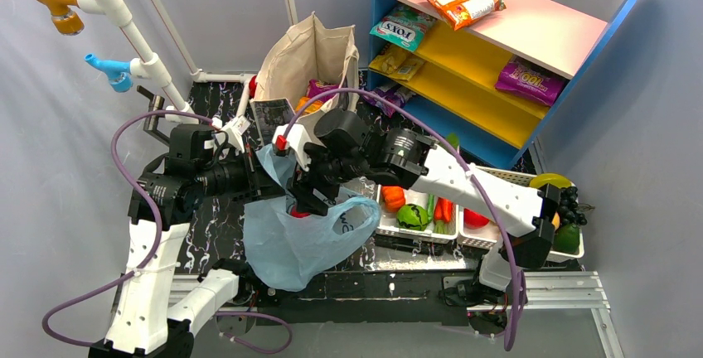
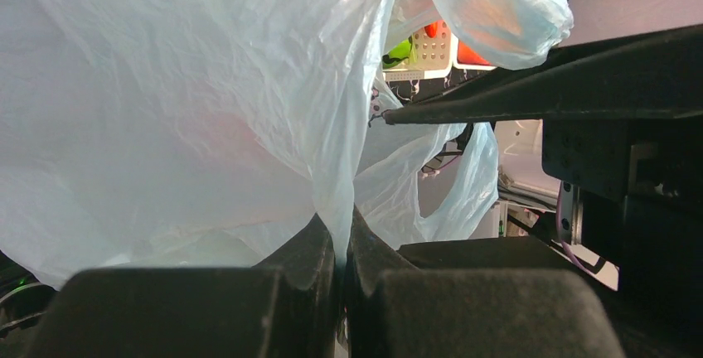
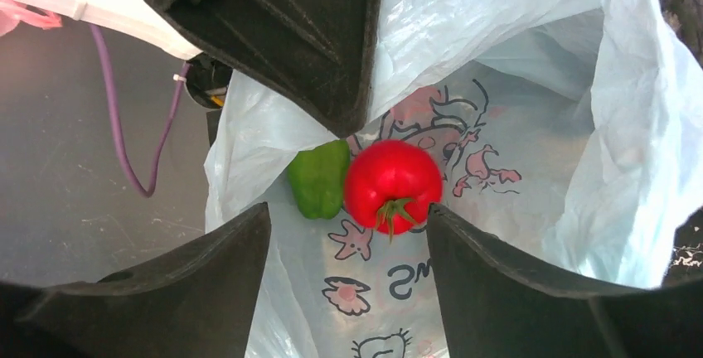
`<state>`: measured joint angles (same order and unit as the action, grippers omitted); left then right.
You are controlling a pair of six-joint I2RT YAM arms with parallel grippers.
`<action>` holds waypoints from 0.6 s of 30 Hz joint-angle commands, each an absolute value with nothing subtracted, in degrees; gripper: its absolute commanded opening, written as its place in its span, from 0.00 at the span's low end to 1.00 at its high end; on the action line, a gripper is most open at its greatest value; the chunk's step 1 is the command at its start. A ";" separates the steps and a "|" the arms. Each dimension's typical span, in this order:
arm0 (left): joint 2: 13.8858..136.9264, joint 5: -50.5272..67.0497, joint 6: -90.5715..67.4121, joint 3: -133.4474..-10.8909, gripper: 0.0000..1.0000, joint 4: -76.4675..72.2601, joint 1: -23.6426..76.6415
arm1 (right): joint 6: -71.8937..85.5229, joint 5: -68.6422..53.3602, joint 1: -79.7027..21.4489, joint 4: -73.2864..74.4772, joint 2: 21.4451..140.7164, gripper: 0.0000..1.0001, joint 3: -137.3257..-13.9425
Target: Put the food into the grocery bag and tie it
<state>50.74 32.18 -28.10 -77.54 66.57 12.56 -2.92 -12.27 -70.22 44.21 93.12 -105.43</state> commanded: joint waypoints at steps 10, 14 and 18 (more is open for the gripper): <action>50.41 32.91 -27.60 -78.53 0.00 67.60 12.83 | -2.47 -6.54 -70.49 44.81 93.02 0.84 -110.75; 50.65 33.04 -27.77 -78.25 0.00 66.94 12.79 | -2.46 -1.46 -70.49 43.58 90.47 0.85 -109.64; 50.88 33.09 -27.77 -78.07 0.00 66.73 12.81 | -2.20 5.45 -70.47 43.77 87.39 0.85 -109.26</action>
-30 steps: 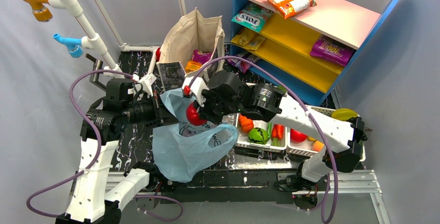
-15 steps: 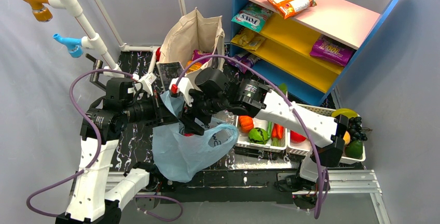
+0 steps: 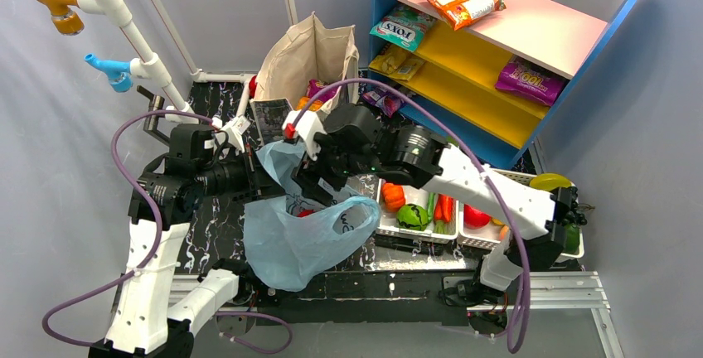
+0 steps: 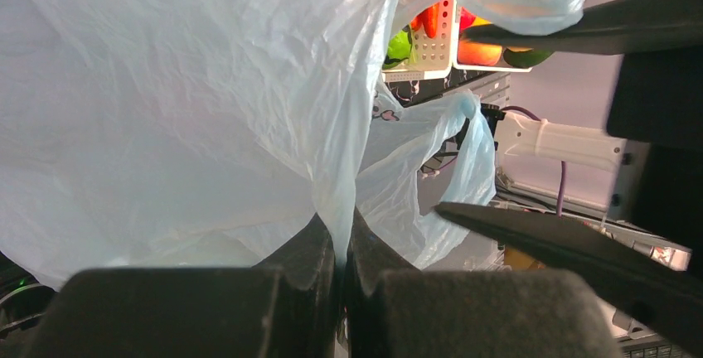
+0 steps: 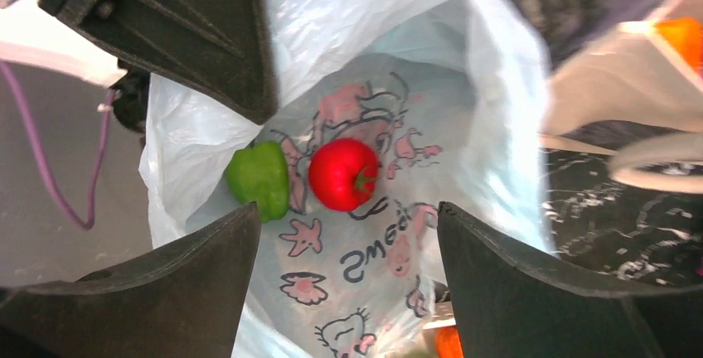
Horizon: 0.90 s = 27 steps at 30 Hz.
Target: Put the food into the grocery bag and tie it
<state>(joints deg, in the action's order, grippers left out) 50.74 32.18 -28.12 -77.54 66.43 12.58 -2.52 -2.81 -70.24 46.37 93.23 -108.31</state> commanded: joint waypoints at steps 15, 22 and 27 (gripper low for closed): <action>51.46 33.57 -27.52 -77.87 0.00 65.89 12.81 | 8.69 20.27 -63.03 44.47 74.81 0.86 -95.26; 51.16 33.48 -27.53 -77.44 0.00 65.84 12.77 | 16.70 17.85 -55.73 45.22 72.03 0.85 -88.77; 50.91 33.48 -27.36 -77.27 0.00 66.24 12.83 | 22.28 18.80 -50.36 47.19 70.23 0.85 -83.68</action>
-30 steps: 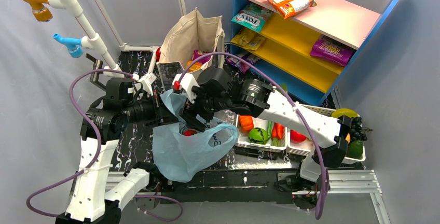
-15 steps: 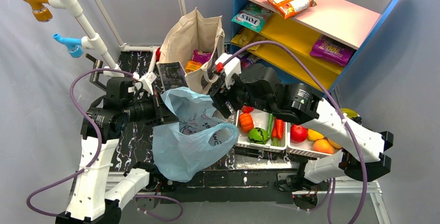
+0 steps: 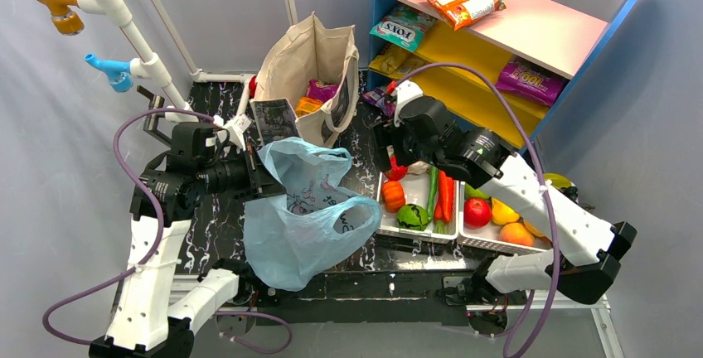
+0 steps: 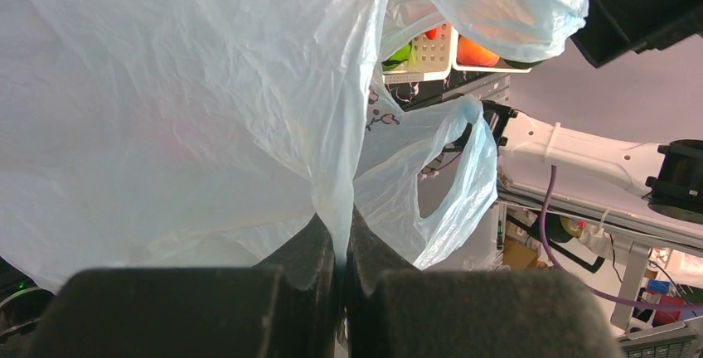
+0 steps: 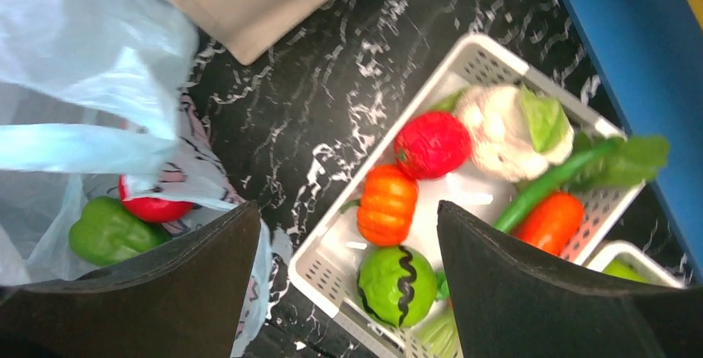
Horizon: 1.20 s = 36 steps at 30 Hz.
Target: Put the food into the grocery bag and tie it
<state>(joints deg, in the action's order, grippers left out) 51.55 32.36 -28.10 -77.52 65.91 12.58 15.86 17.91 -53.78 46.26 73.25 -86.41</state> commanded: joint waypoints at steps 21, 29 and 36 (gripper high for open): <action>54.04 35.05 -27.56 -77.96 0.00 63.22 13.61 | 37.02 31.51 -25.73 62.63 66.04 0.87 -72.05; 54.85 34.03 -27.01 -79.02 0.00 63.29 14.09 | 32.36 35.98 -16.95 59.15 62.92 0.90 -68.95; 54.47 32.22 -26.00 -80.62 0.00 64.48 14.52 | 27.32 40.68 -7.37 58.89 67.53 0.92 -71.74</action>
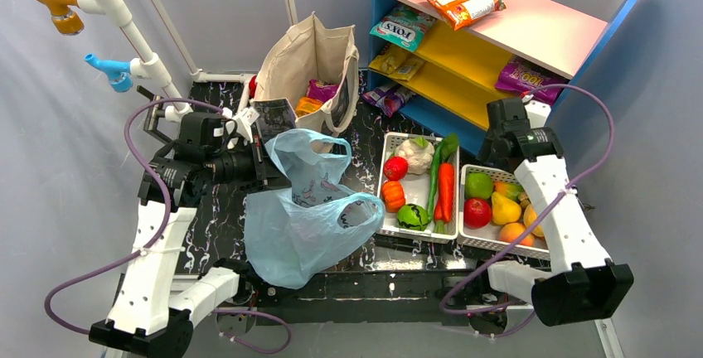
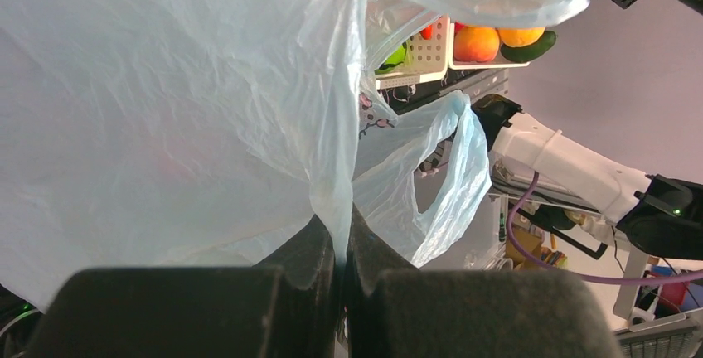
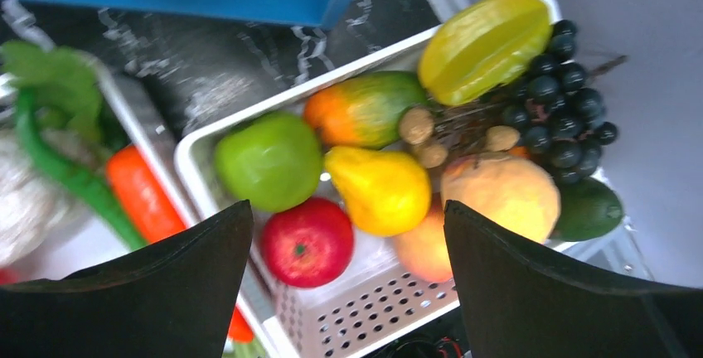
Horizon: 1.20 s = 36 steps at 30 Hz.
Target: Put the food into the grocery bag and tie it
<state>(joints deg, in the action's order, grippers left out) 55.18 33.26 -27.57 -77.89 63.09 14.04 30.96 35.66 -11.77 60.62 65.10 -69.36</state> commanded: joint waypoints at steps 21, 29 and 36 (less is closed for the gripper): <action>55.97 24.82 -21.81 -86.16 0.00 68.63 19.69 | 20.37 54.23 9.02 53.20 72.38 0.92 -67.86; 55.45 24.51 -21.62 -85.25 0.00 68.40 19.71 | 26.28 41.08 10.39 50.63 65.00 0.85 -59.05; 55.12 24.76 -21.71 -84.91 0.00 68.37 19.96 | 22.41 38.53 10.46 44.69 62.26 0.77 -53.78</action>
